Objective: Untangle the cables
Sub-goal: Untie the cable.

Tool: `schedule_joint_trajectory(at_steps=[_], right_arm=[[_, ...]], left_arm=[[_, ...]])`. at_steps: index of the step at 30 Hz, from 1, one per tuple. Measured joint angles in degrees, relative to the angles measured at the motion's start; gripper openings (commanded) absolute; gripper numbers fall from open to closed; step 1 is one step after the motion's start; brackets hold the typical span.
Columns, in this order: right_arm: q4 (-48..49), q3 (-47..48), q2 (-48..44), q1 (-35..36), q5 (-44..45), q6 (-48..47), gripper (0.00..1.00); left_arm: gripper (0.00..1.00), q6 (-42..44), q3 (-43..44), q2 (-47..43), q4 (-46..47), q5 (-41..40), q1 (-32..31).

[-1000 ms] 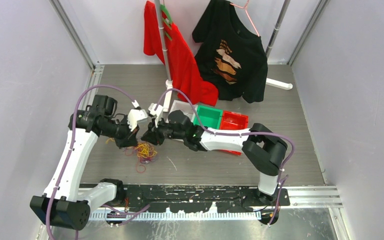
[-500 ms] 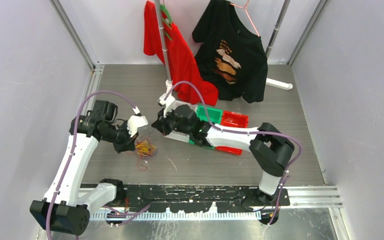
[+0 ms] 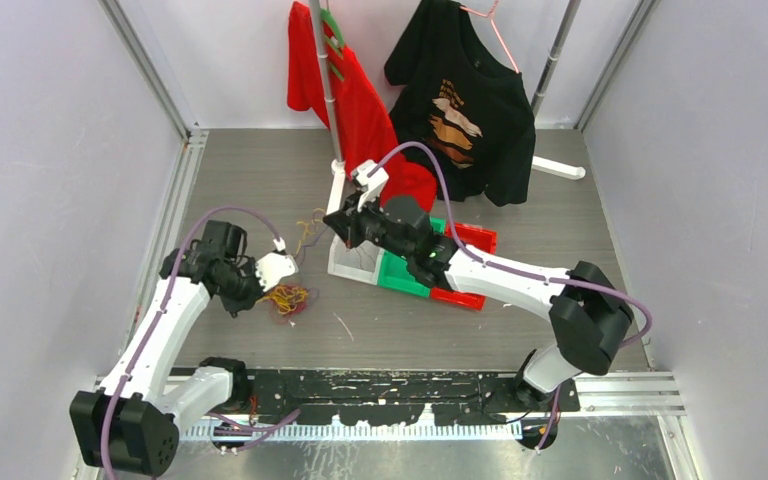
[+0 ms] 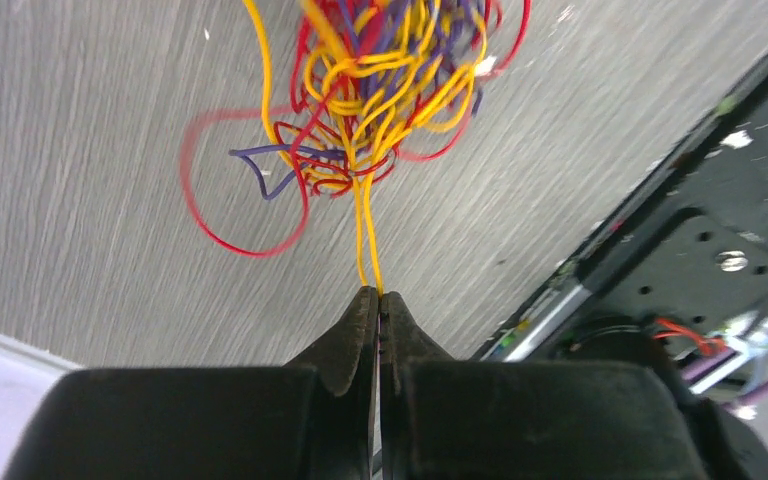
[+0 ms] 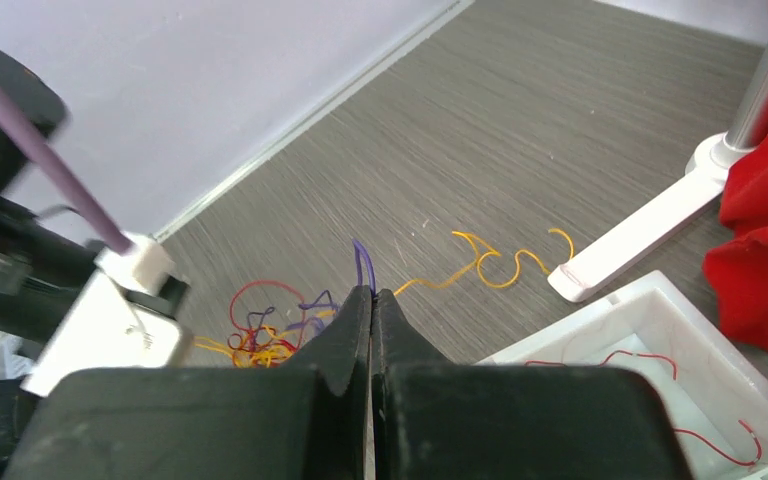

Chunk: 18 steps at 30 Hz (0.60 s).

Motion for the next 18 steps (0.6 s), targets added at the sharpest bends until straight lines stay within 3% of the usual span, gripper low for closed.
schedule_joint_trajectory(at_steps=[8, 18], right_arm=[[-2.3, 1.2, -3.3, -0.5, -0.1, 0.9, 0.01], [-6.4, 7.7, -6.7, -2.6, -0.8, 2.3, 0.01]], left_arm=[[0.00, 4.9, -11.8, 0.8, 11.1, -10.5, 4.2], [0.00, 8.6, -12.5, 9.9, 21.4, -11.3, 17.5]])
